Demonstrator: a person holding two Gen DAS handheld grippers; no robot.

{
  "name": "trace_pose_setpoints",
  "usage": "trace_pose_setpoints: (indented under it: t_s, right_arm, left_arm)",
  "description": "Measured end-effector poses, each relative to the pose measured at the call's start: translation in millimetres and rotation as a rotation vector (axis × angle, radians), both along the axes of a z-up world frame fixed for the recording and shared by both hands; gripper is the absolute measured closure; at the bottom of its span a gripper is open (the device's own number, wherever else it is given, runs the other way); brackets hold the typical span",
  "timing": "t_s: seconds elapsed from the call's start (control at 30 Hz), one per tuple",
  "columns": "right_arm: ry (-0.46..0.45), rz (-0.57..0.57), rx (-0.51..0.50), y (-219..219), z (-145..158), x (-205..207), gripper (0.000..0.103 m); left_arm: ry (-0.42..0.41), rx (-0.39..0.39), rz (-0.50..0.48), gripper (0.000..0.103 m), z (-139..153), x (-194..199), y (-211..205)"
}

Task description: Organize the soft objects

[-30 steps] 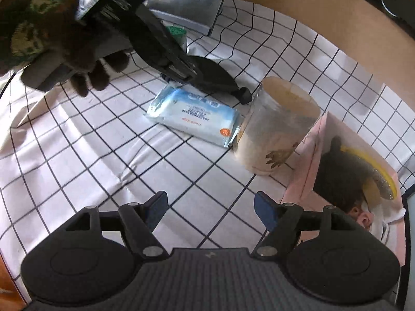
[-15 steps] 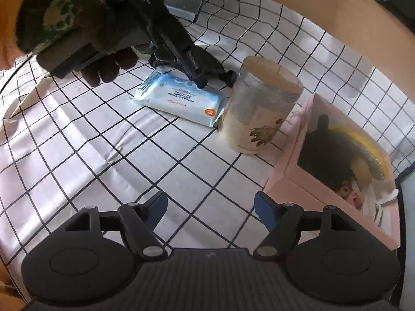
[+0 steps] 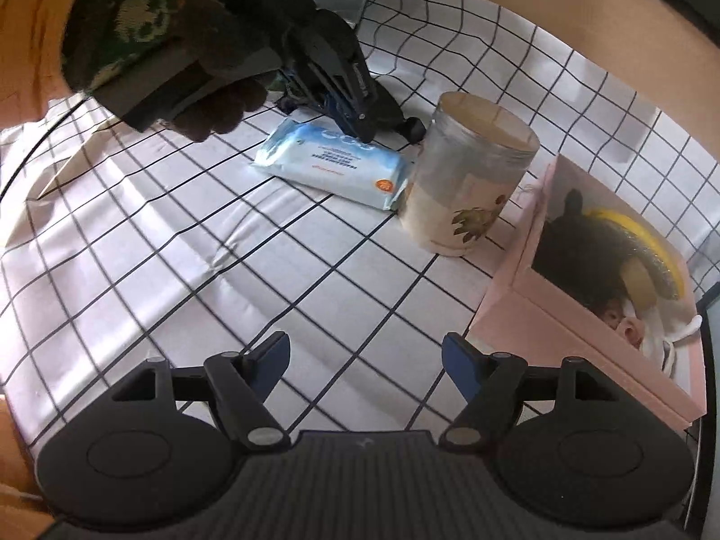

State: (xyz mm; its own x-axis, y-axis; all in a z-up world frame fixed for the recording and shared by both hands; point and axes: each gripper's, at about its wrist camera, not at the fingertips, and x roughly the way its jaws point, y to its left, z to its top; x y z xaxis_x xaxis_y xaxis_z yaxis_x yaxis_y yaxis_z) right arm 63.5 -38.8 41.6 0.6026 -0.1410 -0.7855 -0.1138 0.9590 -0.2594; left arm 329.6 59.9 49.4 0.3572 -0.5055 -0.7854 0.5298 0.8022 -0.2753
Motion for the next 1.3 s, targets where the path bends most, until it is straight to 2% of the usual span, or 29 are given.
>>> trace_pose_setpoints:
  t_s: [0.07, 0.13, 0.33, 0.43, 0.57, 0.63, 0.83, 0.9, 0.93, 1.0, 1.1, 1.17, 1.3]
  right_arm:
    - [-0.004, -0.004, -0.002, -1.4, 2.0, -3.7, 0.028]
    - [-0.008, -0.017, -0.001, -5.4, 3.9, -6.2, 0.028]
    - [-0.018, -0.034, 0.035, -11.3, 7.3, -6.6, 0.028]
    - [-0.016, -0.044, 0.112, -10.6, 7.8, 1.8, 0.028]
    - [-0.018, -0.081, 0.221, -10.5, 8.8, 14.5, 0.027]
    - [-0.002, -0.11, 0.277, -11.2, 7.2, 21.9, 0.026]
    - [0.063, -0.312, 0.489, -14.0, -7.3, 53.5, 0.026]
    - [0.041, -0.395, 0.529, -11.3, -9.7, 63.4, 0.017]
    - [0.032, -0.428, 0.54, -8.9, -11.4, 68.2, 0.017]
    - [0.036, -0.472, 0.516, 2.7, -15.4, 83.0, 0.002]
    - [0.062, -0.449, 0.343, 29.0, -22.7, 100.7, 0.0]
    - [0.066, -0.369, 0.233, 42.3, -28.3, 102.9, 0.003]
    - [0.053, -0.27, 0.217, 34.4, -26.3, 83.1, 0.009]
  left_arm:
    - [0.092, -0.062, 0.048, 0.088, -3.6, 6.7, 9.6]
    - [0.143, -0.095, 0.07, 0.084, -7.0, 6.9, 16.9]
    - [0.163, -0.132, 0.094, 0.084, -8.7, -20.8, 36.8]
    - [0.205, -0.178, 0.111, 0.084, -13.3, -42.7, 45.6]
    - [0.248, -0.22, 0.081, 0.084, -14.5, -72.3, 54.1]
    - [0.209, -0.224, 0.085, 0.084, -8.7, -82.8, 63.4]
    - [-0.069, -0.111, 0.174, 0.084, 18.3, -104.6, 100.6]
    - [-0.134, -0.082, 0.194, 0.084, 22.9, -108.0, 108.7]
    - [-0.166, -0.065, 0.199, 0.083, 25.1, -109.9, 110.4]
    - [-0.23, -0.021, 0.208, 0.083, 28.8, -110.0, 110.6]
    - [-0.255, -0.004, 0.231, 0.083, 30.9, -98.4, 112.8]
    - [-0.19, -0.069, 0.291, 0.083, 27.8, -81.0, 117.2]
    - [-0.057, -0.262, 0.454, 0.084, 15.2, -43.0, 129.7]
